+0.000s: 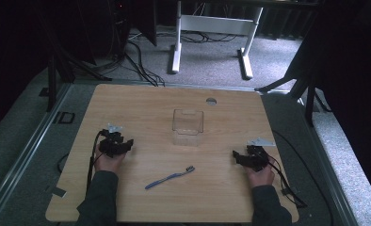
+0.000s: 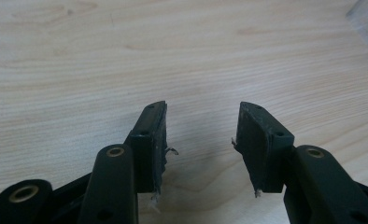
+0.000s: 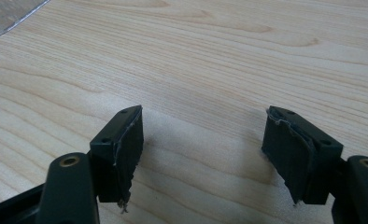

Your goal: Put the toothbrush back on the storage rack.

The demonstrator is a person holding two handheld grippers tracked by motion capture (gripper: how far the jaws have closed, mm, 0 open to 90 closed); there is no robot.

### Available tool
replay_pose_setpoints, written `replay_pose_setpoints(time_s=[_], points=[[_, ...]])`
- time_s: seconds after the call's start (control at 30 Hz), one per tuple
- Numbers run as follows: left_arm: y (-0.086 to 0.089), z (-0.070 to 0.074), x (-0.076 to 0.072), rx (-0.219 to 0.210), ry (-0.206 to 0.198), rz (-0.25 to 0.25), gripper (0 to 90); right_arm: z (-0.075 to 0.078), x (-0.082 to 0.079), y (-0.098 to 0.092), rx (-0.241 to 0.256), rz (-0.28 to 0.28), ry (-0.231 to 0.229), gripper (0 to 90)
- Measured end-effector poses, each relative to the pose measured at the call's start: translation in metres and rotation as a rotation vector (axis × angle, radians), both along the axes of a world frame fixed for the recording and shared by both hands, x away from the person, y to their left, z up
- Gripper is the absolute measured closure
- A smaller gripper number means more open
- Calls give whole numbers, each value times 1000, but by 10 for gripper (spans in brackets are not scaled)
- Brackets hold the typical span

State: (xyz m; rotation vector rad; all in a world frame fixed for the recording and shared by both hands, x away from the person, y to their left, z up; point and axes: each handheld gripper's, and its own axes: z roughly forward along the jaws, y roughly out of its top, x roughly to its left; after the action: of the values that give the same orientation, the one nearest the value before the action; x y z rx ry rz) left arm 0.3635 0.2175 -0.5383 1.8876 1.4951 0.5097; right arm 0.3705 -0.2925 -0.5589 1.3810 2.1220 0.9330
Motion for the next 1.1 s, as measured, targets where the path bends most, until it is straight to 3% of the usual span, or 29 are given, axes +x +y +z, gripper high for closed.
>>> replay_pose_setpoints(time_s=[0.2,0.47,1.1], points=[[-1,14,-6,-30,-31,-41,527,0,0,0,0,0,0,285],[-13,28,-16,-19,-56,-134,521,0,0,0,-1,1,-1,285],[-37,46,-26,-10,-52,-284,531,0,0,0,0,0,0,285]])
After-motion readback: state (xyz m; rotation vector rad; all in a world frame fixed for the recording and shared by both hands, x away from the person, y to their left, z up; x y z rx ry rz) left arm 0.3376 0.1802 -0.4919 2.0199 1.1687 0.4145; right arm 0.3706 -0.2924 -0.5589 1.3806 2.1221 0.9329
